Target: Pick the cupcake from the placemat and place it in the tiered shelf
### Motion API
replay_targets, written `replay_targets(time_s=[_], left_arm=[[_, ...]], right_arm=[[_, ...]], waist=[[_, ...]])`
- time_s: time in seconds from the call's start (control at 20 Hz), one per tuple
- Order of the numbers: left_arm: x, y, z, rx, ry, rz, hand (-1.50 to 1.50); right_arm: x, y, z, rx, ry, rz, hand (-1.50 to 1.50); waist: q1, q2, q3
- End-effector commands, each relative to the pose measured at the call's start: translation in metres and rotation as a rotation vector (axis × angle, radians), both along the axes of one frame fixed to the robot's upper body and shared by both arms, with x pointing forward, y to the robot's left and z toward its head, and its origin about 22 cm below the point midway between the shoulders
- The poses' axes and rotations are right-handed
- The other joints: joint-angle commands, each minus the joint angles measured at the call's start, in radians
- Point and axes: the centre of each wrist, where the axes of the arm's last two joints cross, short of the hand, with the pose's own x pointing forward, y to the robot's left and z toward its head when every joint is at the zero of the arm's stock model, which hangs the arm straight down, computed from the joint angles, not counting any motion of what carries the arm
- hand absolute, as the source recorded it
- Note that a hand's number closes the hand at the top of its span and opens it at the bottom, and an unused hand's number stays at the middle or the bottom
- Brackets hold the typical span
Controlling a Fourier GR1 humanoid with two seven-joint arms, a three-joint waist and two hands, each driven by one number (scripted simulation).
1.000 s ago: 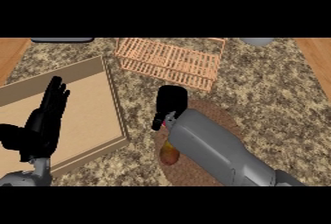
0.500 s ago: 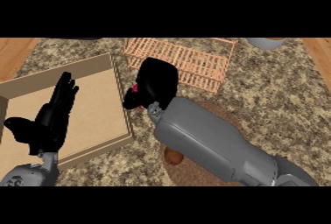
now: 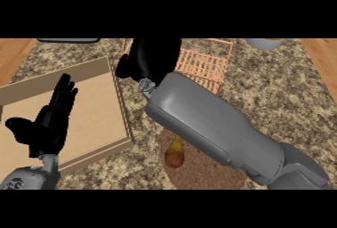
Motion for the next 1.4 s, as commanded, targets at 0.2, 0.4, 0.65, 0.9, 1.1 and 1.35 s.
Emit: replay_targets(time_s=[0.2,0.4,0.65,0.9,1.1,1.35], left_arm=[[-0.001,0.002,-0.001,-0.001,-0.012,0.019,0.0],[-0.006,0.004,-0.003,-0.007,-0.002,0.009,0.0],[-0.002,0.006,0.002,0.007,-0.011,-0.001,0.0],[0.004,0.001,0.008,-0.008,-0.021,0.016,0.0],[0.001,0.0,0.015,-0.01,-0.04,-0.009,0.0],[-0.004,0.005,0.011,0.011,-0.021,-0.003,0.0]], right_arm=[[0.011,0.003,0.02,0.134,-0.016,-0.275,1.5],[0.02,-0.005,0.011,0.151,-0.045,-0.322,1.5],[0.033,-0.016,0.0,0.197,-0.072,-0.378,1.5],[0.039,-0.026,-0.017,0.202,-0.127,-0.398,1.5],[0.049,-0.038,-0.031,0.216,-0.152,-0.404,1.5],[0.062,-0.047,-0.039,0.181,-0.167,-0.426,1.5]], waist=[[-0.014,0.004,0.001],[-0.012,0.008,0.002],[0.007,0.021,0.002],[-0.007,0.024,0.003],[0.001,0.028,0.004],[0.007,0.029,0.004]])
